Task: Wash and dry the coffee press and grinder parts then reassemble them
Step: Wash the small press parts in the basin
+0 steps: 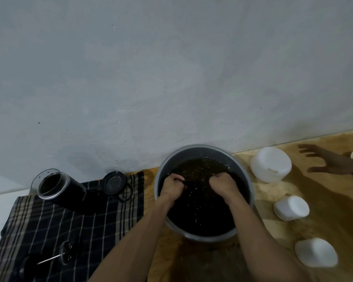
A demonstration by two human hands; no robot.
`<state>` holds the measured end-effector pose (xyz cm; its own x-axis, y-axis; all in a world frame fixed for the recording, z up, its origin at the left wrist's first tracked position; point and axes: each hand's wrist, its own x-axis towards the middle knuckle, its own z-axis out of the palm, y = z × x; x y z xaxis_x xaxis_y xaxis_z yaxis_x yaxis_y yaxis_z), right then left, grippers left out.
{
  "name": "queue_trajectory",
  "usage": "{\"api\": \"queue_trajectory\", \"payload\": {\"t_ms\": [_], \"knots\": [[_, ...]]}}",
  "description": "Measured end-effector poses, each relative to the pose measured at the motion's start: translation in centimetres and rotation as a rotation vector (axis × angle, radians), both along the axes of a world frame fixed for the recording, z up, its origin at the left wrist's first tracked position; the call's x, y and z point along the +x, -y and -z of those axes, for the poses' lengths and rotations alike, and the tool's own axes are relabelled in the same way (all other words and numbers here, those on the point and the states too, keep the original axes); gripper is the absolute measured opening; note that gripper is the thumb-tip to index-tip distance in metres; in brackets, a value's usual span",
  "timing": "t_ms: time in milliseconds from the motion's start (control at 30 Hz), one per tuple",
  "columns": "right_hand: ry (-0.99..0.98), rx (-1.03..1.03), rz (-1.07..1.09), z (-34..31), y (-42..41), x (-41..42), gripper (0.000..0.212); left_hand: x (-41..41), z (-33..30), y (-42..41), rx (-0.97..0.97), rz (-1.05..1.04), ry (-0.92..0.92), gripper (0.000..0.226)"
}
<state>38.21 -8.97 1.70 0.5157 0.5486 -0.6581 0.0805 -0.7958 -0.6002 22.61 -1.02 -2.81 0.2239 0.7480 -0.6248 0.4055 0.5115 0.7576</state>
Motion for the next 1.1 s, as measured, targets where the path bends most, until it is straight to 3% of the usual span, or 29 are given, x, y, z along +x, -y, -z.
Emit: {"api": "queue_trajectory", "payload": {"t_ms": [67,100,167,267,300,367,500,567,633,733,867,1000,1100], "knots": [[-0.107,-0.016,0.119,1.6,1.1,0.5,0.054,-0.1,0.0,-0.2,-0.027,0.022,0.004,0.041],[-0.2,0.001,0.193,1.9,1.4,0.4,0.053,-0.1,-0.1,-0.2,-0.037,0.049,0.018,0.048],[-0.396,0.062,0.309,1.9,1.7,0.0,0.034,-0.1,-0.3,-0.1,-0.051,0.091,0.036,0.053],[-0.679,0.198,0.351,0.4,1.3,-0.8,0.022,0.0,-0.4,0.0,-0.051,0.159,0.005,0.034],[-0.694,0.233,0.309,-0.4,1.0,-1.0,0.021,0.0,-0.4,0.1,-0.044,0.179,0.005,0.027],[-0.56,0.244,0.181,-1.5,0.3,-1.4,0.023,-0.2,-0.3,0.2,-0.007,0.192,0.009,0.016],[0.002,0.122,-0.22,-1.9,0.1,-1.0,0.036,-0.7,-0.6,0.5,0.219,0.229,-0.08,0.013],[0.121,0.136,-0.39,-1.8,0.4,-1.1,0.044,-1.1,-1.2,0.4,0.323,0.28,-0.084,0.015],[0.203,0.203,-0.466,-2.3,0.7,-1.5,0.037,-1.3,-2.6,0.2,0.398,0.314,-0.038,0.014],[0.402,0.377,-0.428,-4.1,0.5,-1.5,0.021,-1.3,-6.2,-0.5,0.51,0.319,0.051,0.01],[0.528,0.624,-0.352,-9.8,0.2,-1.0,0.023,-1.2,-12.4,-1.7,0.704,0.3,0.189,0.013],[0.534,0.833,-0.278,-15.9,1.3,-0.9,0.021,-1.7,-19.1,-0.7,0.858,0.294,0.337,0.02],[0.497,1.012,-0.223,-17.0,3.2,-1.6,0.023,-2.1,-20.1,0.4,0.978,0.254,0.436,0.02]]}}
